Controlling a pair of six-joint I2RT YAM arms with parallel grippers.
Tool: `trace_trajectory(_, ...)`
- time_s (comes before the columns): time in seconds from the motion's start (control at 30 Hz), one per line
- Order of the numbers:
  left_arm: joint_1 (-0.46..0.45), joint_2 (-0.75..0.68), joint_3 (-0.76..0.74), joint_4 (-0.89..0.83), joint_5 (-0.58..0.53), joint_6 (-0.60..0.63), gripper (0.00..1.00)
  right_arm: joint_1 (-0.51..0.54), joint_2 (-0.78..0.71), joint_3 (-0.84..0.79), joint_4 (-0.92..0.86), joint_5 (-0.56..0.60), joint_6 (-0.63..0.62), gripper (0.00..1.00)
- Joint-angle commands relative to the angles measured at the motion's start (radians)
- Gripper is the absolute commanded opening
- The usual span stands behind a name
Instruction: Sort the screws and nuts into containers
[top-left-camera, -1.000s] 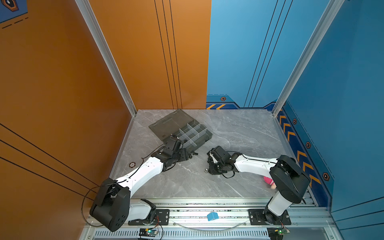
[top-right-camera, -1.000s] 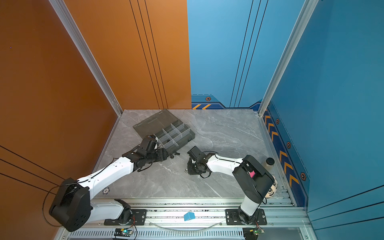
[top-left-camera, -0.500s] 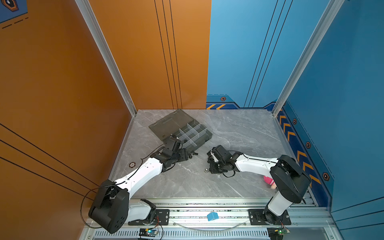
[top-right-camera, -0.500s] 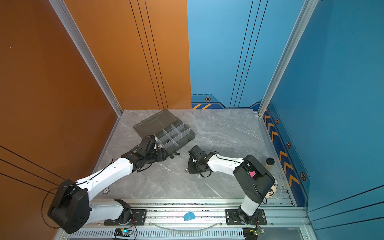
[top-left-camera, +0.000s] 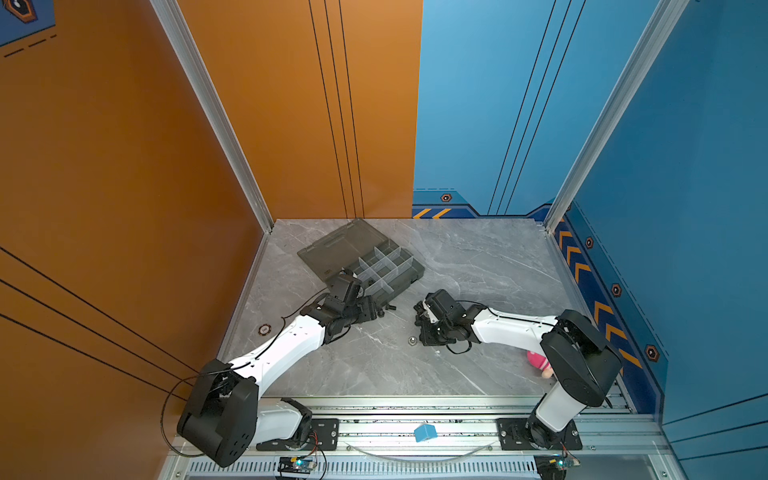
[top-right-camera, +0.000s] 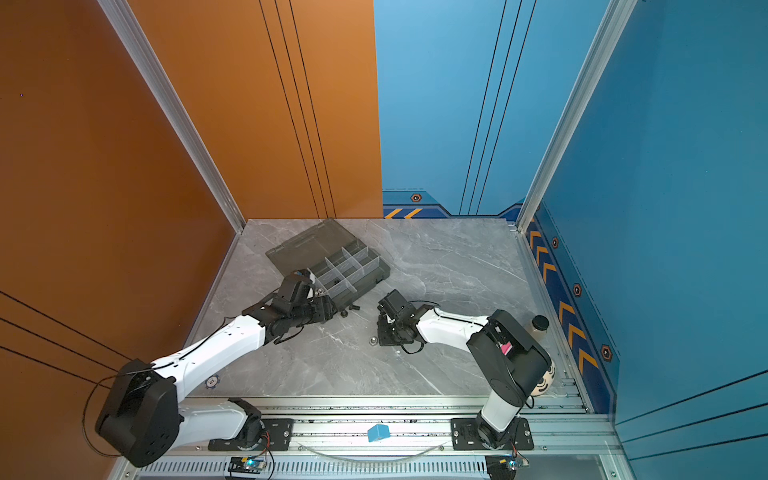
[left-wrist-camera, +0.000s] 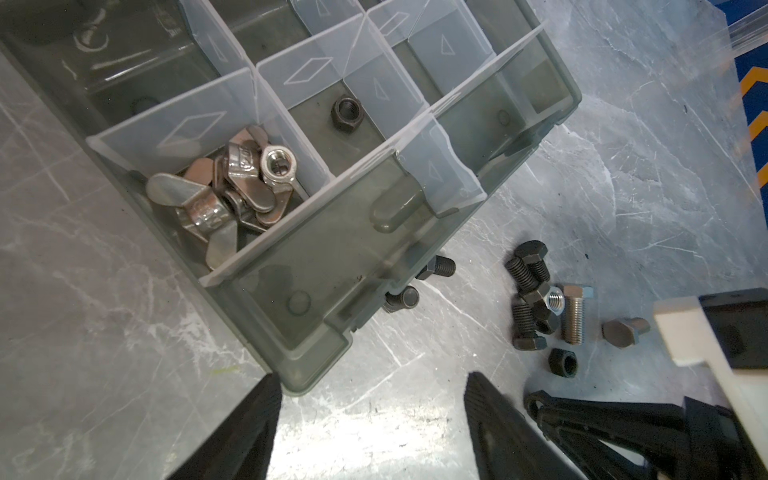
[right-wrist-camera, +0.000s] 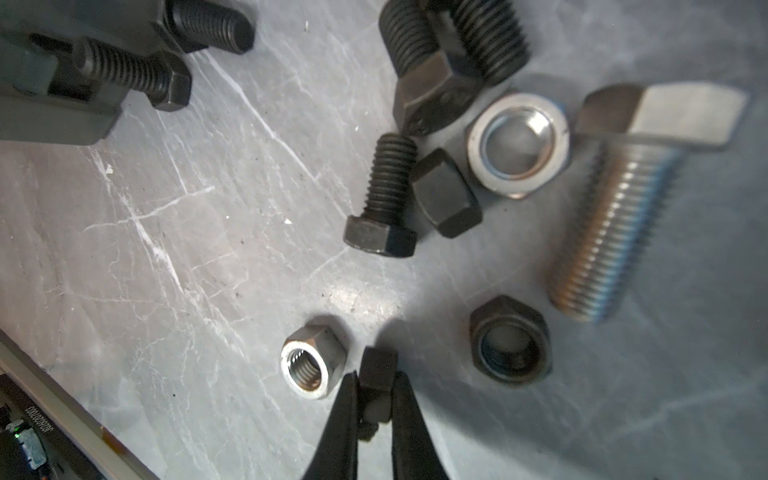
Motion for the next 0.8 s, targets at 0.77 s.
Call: trace_trajectory(0.77,0.099,-0.171,-0.102,-0.005,0.101,-0.045,0.73,-0.094,0.112,0.501,-0.146,-0.184,-0.222,0.03)
